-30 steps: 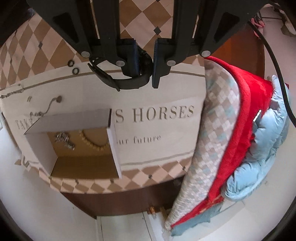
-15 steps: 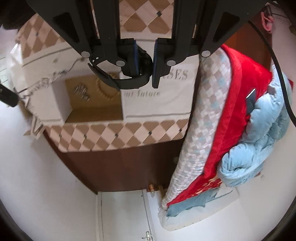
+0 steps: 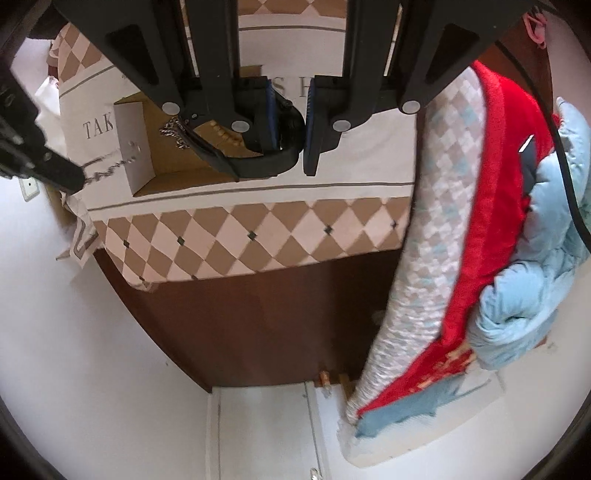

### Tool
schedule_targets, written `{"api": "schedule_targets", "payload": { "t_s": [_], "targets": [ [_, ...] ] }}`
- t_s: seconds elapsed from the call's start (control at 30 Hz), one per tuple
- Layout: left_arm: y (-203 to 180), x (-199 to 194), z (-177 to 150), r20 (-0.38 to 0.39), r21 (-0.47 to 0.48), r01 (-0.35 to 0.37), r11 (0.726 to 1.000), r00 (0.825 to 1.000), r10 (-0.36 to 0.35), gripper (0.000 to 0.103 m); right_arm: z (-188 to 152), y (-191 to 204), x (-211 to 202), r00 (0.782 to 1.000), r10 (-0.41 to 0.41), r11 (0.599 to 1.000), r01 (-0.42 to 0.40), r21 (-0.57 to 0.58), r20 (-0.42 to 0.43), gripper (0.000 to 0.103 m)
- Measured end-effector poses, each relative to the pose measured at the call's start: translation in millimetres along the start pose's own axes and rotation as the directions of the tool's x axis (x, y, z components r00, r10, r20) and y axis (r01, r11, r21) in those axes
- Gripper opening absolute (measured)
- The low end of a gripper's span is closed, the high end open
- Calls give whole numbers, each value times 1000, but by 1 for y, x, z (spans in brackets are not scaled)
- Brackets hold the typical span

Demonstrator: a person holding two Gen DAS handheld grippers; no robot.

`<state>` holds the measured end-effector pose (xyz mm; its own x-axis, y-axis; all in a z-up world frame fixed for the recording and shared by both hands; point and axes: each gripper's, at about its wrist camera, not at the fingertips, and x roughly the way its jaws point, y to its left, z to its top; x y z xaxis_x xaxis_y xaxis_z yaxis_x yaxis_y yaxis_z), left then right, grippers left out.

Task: Organize jewelry
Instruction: 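Carry watch band and chain into the white box and open both tools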

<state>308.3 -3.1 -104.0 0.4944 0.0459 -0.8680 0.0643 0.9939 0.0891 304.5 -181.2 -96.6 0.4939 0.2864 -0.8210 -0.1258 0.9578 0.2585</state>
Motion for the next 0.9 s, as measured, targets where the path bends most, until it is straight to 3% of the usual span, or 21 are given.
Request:
{"api": "schedule_targets", "payload": {
  "t_s": [0.1,0.17,0.3,0.33,0.37,0.4,0.43,0.47,0.53,0.6,0.63,0.67,0.7,0.9],
  "targets": [
    [-5,19,3,-59,-18,73,997,996,-74,10,-1,-7,17,999,3,1000,-2,11,-32,2],
    [-8,33,4,-120,-41,140,989,982,-144,10,-3,-13,28,998,16,1000,-15,23,-63,2],
    [-8,54,2,-205,-113,214,970,950,-234,17,-9,-26,45,991,42,997,-34,66,-124,2],
    [-8,55,2,-204,-117,216,969,950,-236,25,-11,-29,49,988,36,997,-25,78,-148,3],
    [-6,55,2,-194,-119,201,972,956,-222,34,-14,-31,53,986,23,997,-11,76,-168,6],
    [-4,53,2,-180,-120,191,974,961,-211,63,-16,-31,54,985,9,997,4,73,-174,12],
    [-1,51,2,-163,-127,177,976,967,-197,82,-19,-32,55,984,-9,998,21,66,-178,33],
    [2,49,4,-152,-134,166,977,971,-186,89,-21,-32,56,983,-22,998,33,57,-182,59],
    [8,45,4,-130,-127,124,984,982,-140,91,-23,-32,55,982,-59,997,67,42,-181,83],
    [11,42,4,-118,-105,64,992,990,-76,96,-24,-30,53,978,-107,994,111,13,-179,83],
    [11,41,3,-113,-94,37,995,992,-48,102,-26,-28,54,971,-153,988,155,-7,-182,88],
    [12,39,1,-102,-78,-4,997,995,-4,103,-27,-28,54,966,-182,983,182,-19,-184,98],
    [13,37,-1,-91,-67,-29,997,996,23,103,-29,-26,55,961,-206,978,204,-32,-184,102],
    [23,32,-15,-59,-52,-105,993,993,102,103,-40,-26,56,948,-255,967,254,-31,-191,103]
  ]
}}
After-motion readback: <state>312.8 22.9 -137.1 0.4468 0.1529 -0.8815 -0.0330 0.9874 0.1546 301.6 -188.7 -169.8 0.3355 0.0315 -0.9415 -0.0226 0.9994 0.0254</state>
